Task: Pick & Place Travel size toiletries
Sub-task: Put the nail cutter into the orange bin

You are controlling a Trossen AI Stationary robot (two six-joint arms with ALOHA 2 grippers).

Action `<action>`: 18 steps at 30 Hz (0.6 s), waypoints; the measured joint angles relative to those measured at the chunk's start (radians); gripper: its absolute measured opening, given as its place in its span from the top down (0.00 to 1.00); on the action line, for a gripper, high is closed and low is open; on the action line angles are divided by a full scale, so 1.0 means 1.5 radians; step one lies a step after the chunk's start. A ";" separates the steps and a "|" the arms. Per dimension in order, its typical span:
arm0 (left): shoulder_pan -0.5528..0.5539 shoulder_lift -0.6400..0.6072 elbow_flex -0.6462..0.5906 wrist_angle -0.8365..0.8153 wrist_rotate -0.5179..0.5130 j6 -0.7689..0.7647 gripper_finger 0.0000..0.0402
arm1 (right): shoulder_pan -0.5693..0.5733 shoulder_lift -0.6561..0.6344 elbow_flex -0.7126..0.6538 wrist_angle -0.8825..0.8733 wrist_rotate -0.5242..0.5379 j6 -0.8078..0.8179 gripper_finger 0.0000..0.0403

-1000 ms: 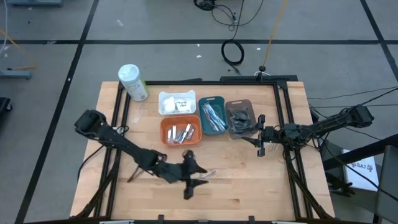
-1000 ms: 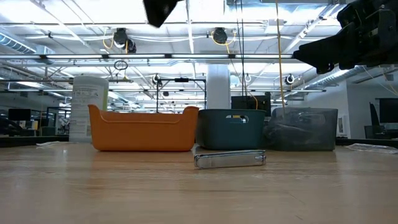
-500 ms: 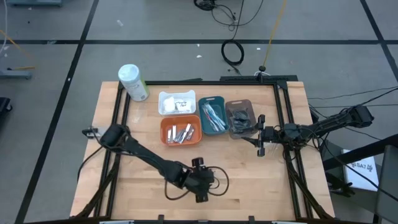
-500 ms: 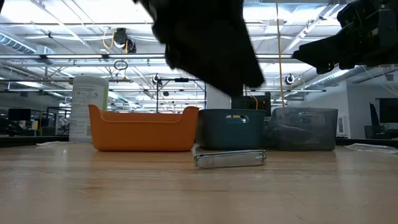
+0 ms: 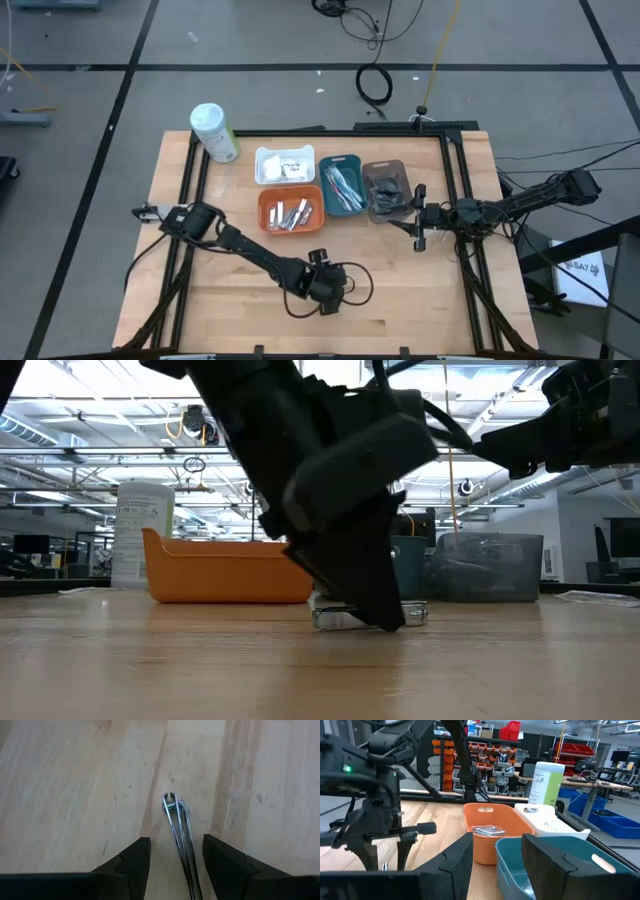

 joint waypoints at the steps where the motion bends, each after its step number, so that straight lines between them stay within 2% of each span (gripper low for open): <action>1: 0.002 0.003 0.000 0.002 0.005 -0.001 0.56 | 0.000 0.000 0.000 -0.001 0.000 0.000 0.61; 8: 0.010 0.004 0.001 0.000 0.020 -0.017 0.56 | 0.000 0.000 0.000 0.000 0.000 0.000 0.61; 12: 0.016 0.004 0.001 -0.001 0.065 -0.016 0.57 | 0.000 0.000 0.000 -0.001 0.000 0.000 0.61; 15: 0.020 0.004 0.001 -0.004 0.082 -0.019 0.61 | 0.000 0.000 0.000 -0.001 0.000 0.000 0.61; 18: 0.020 0.004 0.001 -0.004 0.086 -0.019 0.70 | 0.000 0.000 0.000 -0.001 0.000 0.000 0.61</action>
